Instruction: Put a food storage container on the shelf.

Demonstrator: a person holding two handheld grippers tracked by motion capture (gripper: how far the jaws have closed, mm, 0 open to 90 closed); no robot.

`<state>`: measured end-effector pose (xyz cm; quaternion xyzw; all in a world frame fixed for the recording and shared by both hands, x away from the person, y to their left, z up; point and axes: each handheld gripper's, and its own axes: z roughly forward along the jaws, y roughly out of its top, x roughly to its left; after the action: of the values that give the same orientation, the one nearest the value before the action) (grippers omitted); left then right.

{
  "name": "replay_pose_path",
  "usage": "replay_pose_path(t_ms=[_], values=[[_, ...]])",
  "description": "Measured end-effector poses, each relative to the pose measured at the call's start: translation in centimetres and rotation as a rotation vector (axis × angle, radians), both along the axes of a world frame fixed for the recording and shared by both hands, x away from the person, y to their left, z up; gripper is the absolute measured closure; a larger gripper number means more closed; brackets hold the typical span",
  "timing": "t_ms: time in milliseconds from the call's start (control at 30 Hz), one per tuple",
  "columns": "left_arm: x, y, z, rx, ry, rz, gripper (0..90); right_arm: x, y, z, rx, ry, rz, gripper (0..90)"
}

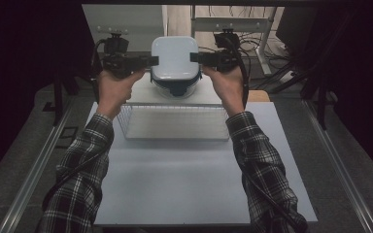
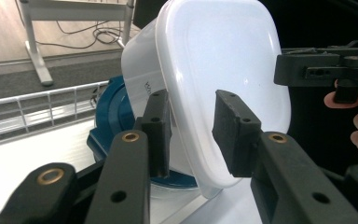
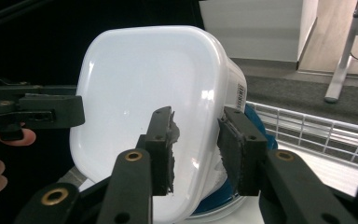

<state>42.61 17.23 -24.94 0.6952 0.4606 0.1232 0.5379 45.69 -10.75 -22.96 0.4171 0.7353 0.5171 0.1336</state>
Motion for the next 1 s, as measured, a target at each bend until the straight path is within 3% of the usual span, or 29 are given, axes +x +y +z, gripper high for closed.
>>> replay_pose_path(t_ms=[333, 500, 633, 733, 800, 1000], values=[[1.0, -0.1, 0.2, 0.003, 0.027, 0.009, 62.8, 0.6, 0.5, 0.0, -0.02, -0.001, -0.003, 58.6], [1.3, -0.3, 0.3, 0.019, 0.03, 0.018, 60.6, 0.8, 0.8, 0.2, -0.069, -0.011, -0.008, 54.9], [1.7, -0.4, 0.3, 0.025, 0.035, 0.022, 59.1, 1.0, 1.0, 0.1, -0.06, -0.004, -0.016, 53.1], [1.8, -0.9, 0.4, 0.083, 0.017, 0.052, 57.2, 1.3, 1.0, -0.1, -0.053, -0.001, -0.038, 47.1], [2.0, -1.2, 0.4, 0.081, 0.01, 0.062, 56.8, 1.4, 1.2, -0.2, -0.098, -0.03, -0.069, 49.6], [2.2, -1.6, 0.5, 0.104, 0.0, 0.073, 58.0, 2.0, 1.4, -0.5, -0.097, -0.057, -0.069, 54.4]])
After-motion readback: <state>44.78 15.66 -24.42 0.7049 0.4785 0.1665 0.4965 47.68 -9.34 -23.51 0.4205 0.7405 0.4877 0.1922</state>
